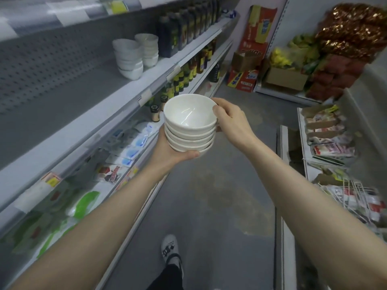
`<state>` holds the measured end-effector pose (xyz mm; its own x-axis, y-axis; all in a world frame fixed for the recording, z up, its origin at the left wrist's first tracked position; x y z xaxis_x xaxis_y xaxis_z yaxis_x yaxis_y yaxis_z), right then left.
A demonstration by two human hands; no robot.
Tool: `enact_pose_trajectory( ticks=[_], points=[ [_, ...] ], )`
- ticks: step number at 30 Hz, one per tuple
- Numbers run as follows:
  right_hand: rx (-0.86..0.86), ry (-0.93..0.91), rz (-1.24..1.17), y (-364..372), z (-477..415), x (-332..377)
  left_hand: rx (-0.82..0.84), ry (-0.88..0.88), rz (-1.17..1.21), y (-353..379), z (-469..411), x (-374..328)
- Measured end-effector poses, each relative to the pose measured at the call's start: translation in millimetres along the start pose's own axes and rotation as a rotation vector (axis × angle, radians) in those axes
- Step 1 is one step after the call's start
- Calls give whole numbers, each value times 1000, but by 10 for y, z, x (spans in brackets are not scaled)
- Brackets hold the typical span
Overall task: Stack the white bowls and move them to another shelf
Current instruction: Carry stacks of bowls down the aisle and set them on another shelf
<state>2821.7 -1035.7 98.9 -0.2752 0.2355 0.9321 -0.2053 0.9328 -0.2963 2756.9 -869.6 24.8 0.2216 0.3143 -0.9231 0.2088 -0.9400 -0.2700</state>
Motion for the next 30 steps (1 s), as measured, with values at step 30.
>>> enact_pose_trajectory(
  ticks=[30],
  points=[
    [698,-318,171,2944,-4295,-82,-621,-368,-242,-2142,-2610,1845]
  ],
)
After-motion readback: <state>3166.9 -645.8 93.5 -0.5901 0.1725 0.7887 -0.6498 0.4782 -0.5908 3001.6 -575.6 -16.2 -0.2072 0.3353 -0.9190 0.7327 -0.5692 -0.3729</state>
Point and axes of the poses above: each hand's wrist, its own z-axis away from the middle knuckle, its own y-axis out of the palm, x = y × z, the point moved 5 cm from there along -z, towards the middle knuckle, and after that the axes turned 14 degrees about -z, right-handed, at the moved point
